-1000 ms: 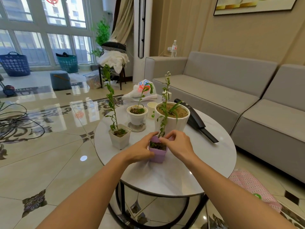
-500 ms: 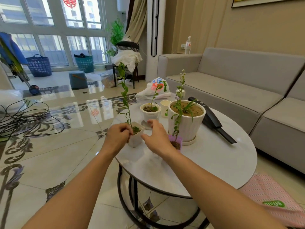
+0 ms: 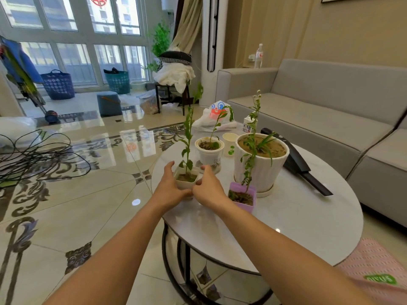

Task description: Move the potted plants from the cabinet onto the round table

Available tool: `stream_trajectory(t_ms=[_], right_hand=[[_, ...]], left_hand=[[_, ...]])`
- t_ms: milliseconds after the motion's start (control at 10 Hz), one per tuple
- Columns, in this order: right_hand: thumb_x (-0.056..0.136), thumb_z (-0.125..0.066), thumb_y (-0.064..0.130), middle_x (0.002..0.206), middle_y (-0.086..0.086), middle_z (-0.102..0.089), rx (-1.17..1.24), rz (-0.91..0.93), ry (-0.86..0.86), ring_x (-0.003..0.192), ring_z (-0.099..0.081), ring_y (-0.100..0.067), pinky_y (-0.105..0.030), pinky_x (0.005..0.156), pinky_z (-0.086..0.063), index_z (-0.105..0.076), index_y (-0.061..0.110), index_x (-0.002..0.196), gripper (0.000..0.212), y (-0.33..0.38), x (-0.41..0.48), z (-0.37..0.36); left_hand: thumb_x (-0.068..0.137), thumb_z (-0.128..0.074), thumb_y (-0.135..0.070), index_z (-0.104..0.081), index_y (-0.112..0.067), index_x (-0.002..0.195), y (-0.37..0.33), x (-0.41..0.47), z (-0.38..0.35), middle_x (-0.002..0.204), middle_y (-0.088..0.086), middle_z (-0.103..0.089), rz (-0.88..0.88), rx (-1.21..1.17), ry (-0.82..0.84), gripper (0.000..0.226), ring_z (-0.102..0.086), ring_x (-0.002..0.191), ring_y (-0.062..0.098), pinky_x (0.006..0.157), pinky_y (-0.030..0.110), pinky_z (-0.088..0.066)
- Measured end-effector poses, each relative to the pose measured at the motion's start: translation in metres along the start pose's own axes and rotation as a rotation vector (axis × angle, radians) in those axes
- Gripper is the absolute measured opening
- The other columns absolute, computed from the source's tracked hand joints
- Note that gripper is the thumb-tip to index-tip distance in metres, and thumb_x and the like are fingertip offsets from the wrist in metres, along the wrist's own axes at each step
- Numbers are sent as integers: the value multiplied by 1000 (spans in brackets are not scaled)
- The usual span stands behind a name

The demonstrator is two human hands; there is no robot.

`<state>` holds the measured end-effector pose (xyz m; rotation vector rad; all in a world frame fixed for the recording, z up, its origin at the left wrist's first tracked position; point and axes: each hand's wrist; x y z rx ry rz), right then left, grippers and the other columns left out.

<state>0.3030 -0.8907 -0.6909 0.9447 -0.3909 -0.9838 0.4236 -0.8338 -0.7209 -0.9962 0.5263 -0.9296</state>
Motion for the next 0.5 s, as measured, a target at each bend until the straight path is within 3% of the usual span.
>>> stream_trajectory(t_ms=[100,200,300,400,500], right_hand=[[89,-62,0,139,-15,-57,11,13,15,130,-55,-30,-34,101,-46,-20,17,158,83,-2,-1,1],[90,-60,1,138,-13,-60,19,9,15,129,-56,-29,-36,102,-47,-18,20,159,83,-3,-1,4],[92,-61,6,134,-12,-63,11,14,18,123,-59,-27,-35,96,-48,-20,20,159,80,-5,-3,8],[94,-62,11,128,-10,-62,12,32,14,109,-59,-22,-31,84,-48,-29,18,154,69,-6,-8,18],[93,-64,14,119,-6,-62,31,85,-5,111,-62,-25,-38,91,-55,-33,19,152,66,-2,-17,28]], left_hand=[[76,-85,-16,-6,-25,156,-3,4,-3,150,18,-43,7,-26,-5,113,-51,123,25,48,-2,-41],[77,-83,-12,-4,-28,156,-1,9,-5,142,21,-51,22,-43,8,113,-51,110,18,46,2,-43],[74,-86,-21,-4,-34,154,2,11,-5,142,19,-52,49,-50,23,116,-50,129,28,81,17,-45],[70,-89,-25,-4,-35,154,-1,9,-2,142,18,-54,57,-66,19,120,-42,139,30,104,38,-38],[68,-91,-25,-7,-33,155,-8,-1,1,155,13,-36,29,-117,-29,121,-37,142,30,111,43,-36]])
Point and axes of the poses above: each hand's wrist, its own x-axis towards the middle knuckle, its own z-axis out of the back of the hand, y = z × x
